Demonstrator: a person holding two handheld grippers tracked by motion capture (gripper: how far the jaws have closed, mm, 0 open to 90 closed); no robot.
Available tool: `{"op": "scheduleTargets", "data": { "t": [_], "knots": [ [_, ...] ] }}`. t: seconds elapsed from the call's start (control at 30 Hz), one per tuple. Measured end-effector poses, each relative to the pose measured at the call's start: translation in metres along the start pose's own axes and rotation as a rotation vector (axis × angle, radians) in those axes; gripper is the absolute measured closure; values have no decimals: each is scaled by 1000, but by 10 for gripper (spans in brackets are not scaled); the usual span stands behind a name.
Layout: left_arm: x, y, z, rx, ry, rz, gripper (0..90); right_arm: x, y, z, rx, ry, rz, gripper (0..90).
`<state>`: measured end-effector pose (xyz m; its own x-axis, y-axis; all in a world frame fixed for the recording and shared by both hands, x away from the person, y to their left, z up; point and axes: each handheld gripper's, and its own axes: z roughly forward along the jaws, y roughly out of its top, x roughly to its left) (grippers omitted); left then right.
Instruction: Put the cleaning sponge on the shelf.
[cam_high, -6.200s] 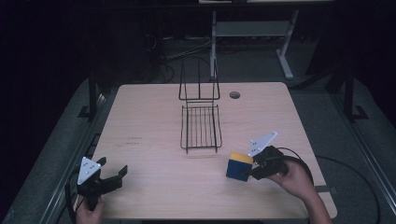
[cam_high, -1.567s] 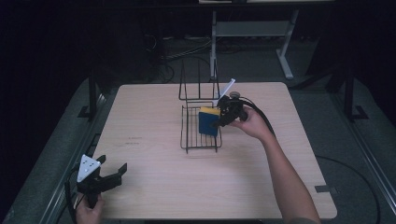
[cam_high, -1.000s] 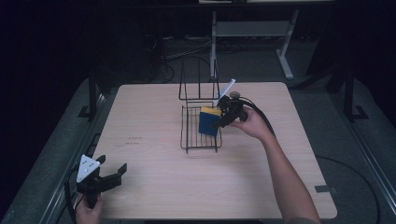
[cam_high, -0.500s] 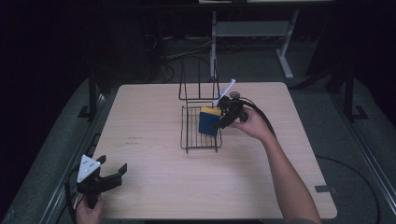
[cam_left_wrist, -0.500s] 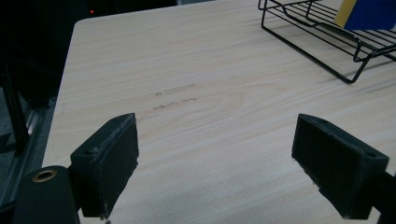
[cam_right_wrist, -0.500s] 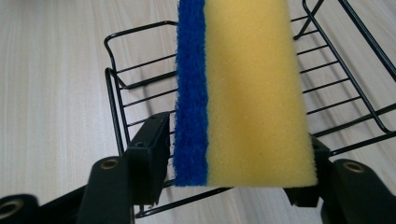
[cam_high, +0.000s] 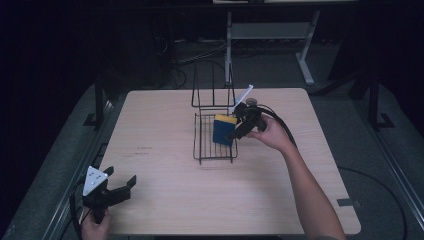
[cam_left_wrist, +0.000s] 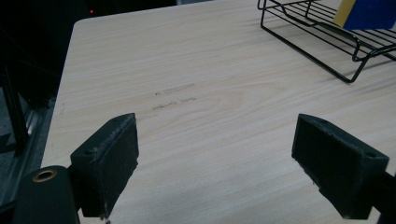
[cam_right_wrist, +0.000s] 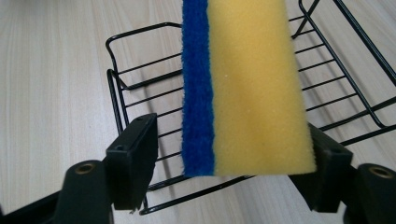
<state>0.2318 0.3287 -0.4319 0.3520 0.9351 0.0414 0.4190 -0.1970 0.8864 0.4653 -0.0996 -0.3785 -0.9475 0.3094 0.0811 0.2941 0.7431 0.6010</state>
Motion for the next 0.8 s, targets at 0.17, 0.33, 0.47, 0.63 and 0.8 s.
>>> {"op": "scheduleTargets", "data": {
  "t": [0.17, 0.33, 0.47, 0.63, 0.8],
  "knots": [
    [0, 0, 0, 0, 0, 2, 141, 1, -3, -3, -8, -17, -3, 260],
    [-1, 0, 0, 1, 0, 0, 141, 2, -9, -8, -17, -18, 17, 249],
    [-2, 0, 1, 4, -2, 6, 141, 2, -14, -12, -20, -14, 33, 230],
    [-2, 0, 0, 4, -1, 6, 141, 5, -19, -16, -26, -23, 33, 228],
    [-2, -1, 0, 5, 1, 6, 141, 6, -23, -18, -25, -28, 39, 220]
  ]
}}
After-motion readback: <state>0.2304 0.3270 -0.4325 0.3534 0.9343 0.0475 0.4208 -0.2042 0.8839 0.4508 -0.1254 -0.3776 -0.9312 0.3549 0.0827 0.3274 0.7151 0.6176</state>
